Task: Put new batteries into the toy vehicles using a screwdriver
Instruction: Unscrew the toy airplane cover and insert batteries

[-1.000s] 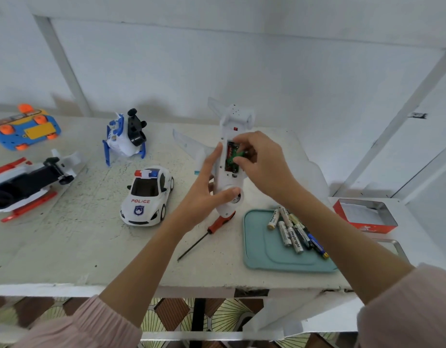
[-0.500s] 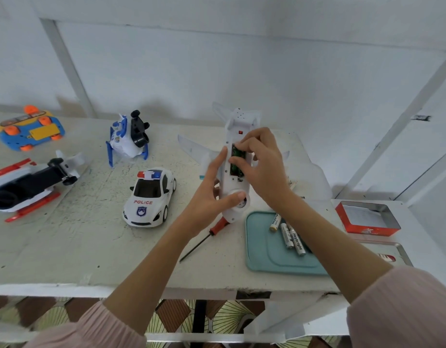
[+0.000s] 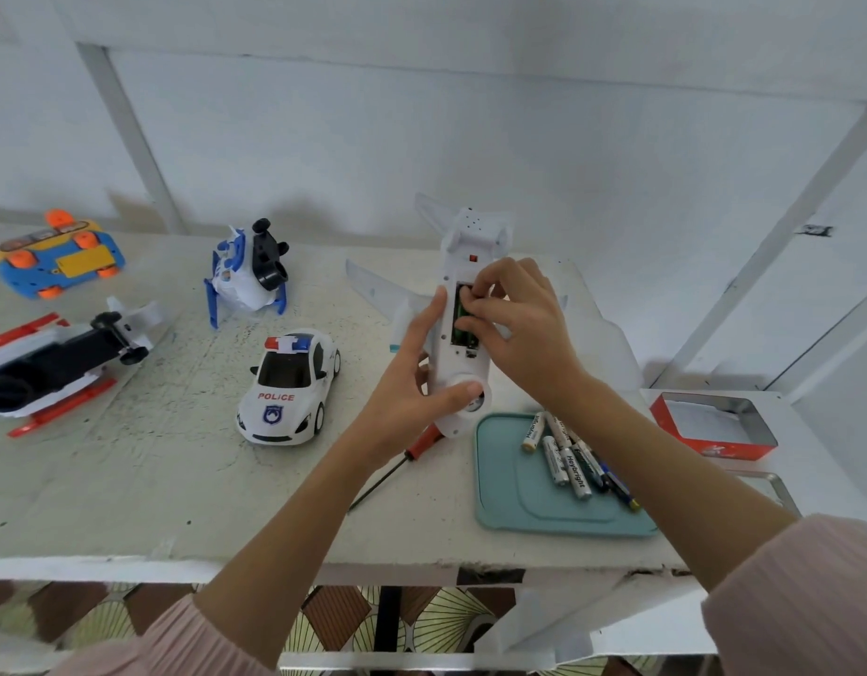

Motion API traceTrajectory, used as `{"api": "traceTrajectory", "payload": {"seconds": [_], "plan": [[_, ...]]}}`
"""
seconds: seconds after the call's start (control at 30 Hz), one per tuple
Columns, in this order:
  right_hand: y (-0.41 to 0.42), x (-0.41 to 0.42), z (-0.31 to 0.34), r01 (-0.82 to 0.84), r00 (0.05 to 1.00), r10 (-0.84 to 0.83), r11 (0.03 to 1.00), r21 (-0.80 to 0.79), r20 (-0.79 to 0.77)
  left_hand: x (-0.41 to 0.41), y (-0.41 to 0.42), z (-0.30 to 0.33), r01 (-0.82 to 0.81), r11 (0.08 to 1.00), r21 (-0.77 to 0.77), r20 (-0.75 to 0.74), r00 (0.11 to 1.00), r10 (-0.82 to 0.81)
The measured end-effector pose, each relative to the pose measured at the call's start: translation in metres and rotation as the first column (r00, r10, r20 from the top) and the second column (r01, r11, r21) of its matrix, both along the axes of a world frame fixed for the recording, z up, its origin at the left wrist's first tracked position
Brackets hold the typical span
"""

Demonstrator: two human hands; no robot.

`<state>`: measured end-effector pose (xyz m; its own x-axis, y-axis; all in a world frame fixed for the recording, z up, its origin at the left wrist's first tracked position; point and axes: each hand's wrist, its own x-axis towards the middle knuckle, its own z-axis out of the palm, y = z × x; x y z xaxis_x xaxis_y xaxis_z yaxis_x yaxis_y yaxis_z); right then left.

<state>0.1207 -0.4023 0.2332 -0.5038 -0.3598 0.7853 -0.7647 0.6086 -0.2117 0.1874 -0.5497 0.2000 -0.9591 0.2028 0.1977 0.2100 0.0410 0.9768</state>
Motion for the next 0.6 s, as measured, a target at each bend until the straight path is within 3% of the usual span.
{"api": "traceTrajectory", "payload": {"seconds": [0.13,0.2,0.3,0.43,0.5,0.6], "plan": [[-0.001,0.0,0.009,0.025,1.0,-0.025,0.999,-0.035,-0.007,-0.003,-0.001,0.008,-0.014,0.999,-0.036,-0.05,0.999,0.013],[-0.002,0.002,0.015,0.036,0.999,-0.036,0.992,-0.125,0.004,-0.007,-0.005,0.017,-0.028,0.999,-0.036,-0.087,0.996,0.025],[-0.004,0.007,0.017,0.076,0.995,-0.054,0.956,-0.283,0.084,-0.013,-0.019,0.03,-0.061,0.998,-0.03,-0.138,0.989,0.057],[-0.012,0.01,0.004,0.146,0.965,-0.057,0.927,-0.345,0.256,-0.014,-0.043,0.037,-0.146,0.989,-0.013,-0.154,0.978,0.142],[-0.019,0.009,-0.005,0.177,0.917,-0.055,0.943,-0.281,0.395,-0.012,-0.054,0.038,-0.18,0.984,0.02,-0.152,0.972,0.181],[-0.036,0.011,-0.022,0.124,0.818,-0.082,0.992,-0.036,0.569,-0.008,-0.068,0.038,-0.226,0.973,0.037,-0.156,0.961,0.229]]}}
